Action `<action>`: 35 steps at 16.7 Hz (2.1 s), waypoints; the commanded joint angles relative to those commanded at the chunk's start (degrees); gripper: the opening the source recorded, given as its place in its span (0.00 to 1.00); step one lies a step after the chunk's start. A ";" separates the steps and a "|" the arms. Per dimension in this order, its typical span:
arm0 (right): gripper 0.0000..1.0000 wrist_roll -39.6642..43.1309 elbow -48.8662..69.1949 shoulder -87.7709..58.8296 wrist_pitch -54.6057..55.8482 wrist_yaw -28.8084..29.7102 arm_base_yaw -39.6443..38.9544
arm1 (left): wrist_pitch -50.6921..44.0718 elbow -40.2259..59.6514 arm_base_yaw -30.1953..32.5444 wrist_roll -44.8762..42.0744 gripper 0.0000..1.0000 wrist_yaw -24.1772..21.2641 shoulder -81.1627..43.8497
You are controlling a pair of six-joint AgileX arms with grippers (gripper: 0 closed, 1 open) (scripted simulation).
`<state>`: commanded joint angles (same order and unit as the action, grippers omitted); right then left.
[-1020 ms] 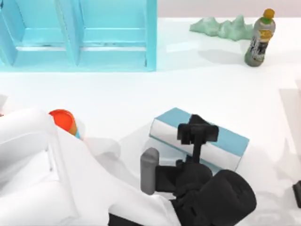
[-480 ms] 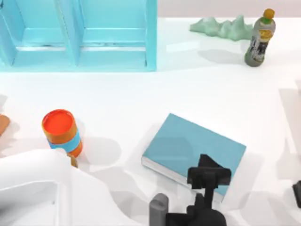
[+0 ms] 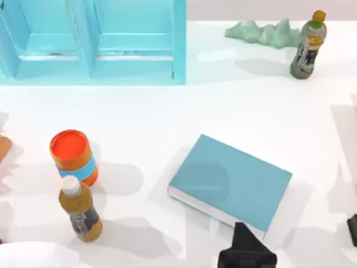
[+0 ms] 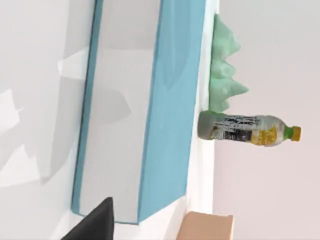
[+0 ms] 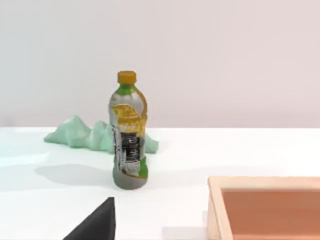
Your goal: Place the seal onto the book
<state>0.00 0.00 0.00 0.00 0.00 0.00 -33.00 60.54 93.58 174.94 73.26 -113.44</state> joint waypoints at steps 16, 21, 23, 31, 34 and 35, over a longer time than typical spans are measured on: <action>1.00 0.00 0.00 0.00 0.00 0.00 0.00 | -2.64 -0.64 -8.17 -11.03 1.00 -5.88 14.75; 1.00 0.00 0.00 0.00 0.00 0.00 0.00 | 2.48 -5.95 -24.25 -40.45 1.00 -17.42 36.63; 1.00 0.00 0.00 0.00 0.00 0.00 0.00 | 5.13 -9.45 -31.94 -55.54 1.00 -23.11 46.64; 1.00 0.00 0.00 0.00 0.00 0.00 0.00 | 17.97 -30.63 -64.09 -120.97 1.00 -48.18 84.81; 1.00 0.00 0.00 0.00 0.00 0.00 0.00 | 22.87 -39.99 -74.70 -141.84 1.00 -56.91 95.97; 1.00 0.00 0.00 0.00 0.00 0.00 0.00 | 24.40 -43.01 -77.80 -147.71 1.00 -59.52 99.06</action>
<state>0.00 0.00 0.00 0.00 0.00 0.00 -8.60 17.53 15.77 27.23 13.74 -14.38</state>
